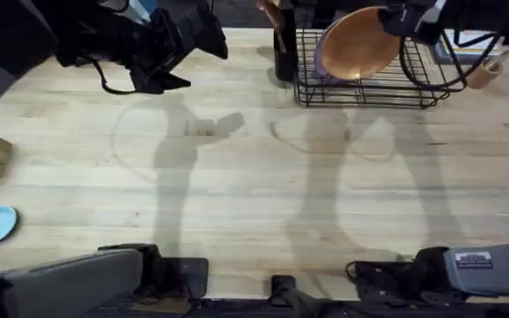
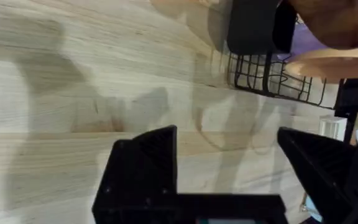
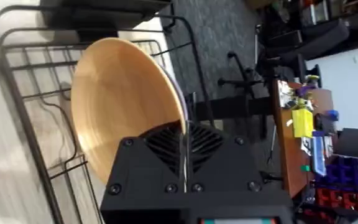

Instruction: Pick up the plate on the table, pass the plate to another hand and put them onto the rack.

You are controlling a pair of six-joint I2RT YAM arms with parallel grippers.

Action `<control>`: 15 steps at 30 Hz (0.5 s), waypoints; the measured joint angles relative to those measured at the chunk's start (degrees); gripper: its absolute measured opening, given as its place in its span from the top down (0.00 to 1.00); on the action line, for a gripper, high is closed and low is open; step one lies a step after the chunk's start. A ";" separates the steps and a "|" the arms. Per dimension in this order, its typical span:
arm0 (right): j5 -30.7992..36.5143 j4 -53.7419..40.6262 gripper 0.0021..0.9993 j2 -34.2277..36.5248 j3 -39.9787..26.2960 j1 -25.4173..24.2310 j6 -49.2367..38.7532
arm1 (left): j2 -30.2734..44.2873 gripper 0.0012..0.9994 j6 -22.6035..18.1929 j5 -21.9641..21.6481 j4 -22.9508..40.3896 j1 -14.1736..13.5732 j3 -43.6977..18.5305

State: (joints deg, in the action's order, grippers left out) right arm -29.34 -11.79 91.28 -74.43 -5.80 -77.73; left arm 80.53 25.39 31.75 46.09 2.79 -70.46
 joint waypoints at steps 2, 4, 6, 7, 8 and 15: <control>0.00 -0.49 0.97 0.35 0.00 0.01 -0.69 | 0.00 0.00 0.00 0.00 0.00 0.00 0.00; 0.00 -0.64 0.97 0.78 0.00 0.00 -1.13 | 0.00 0.00 0.04 0.00 0.00 0.00 0.00; 0.00 -0.73 0.97 1.40 0.00 0.00 -1.44 | 0.00 0.01 0.11 0.00 0.00 0.00 0.00; 0.00 -0.73 0.97 1.79 0.00 0.02 -1.60 | 0.00 0.01 0.23 0.00 0.00 0.00 0.00; 0.00 -0.78 0.97 2.15 0.00 0.02 -1.66 | 0.00 0.01 0.33 0.00 0.02 0.00 0.00; 0.04 -4.59 0.97 4.11 0.00 0.02 -2.05 | -0.01 0.01 0.55 0.00 0.02 0.00 0.00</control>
State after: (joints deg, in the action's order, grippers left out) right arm -29.30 -16.38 95.40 -74.43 -5.78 -79.78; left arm 80.52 25.93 31.75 46.11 2.79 -70.46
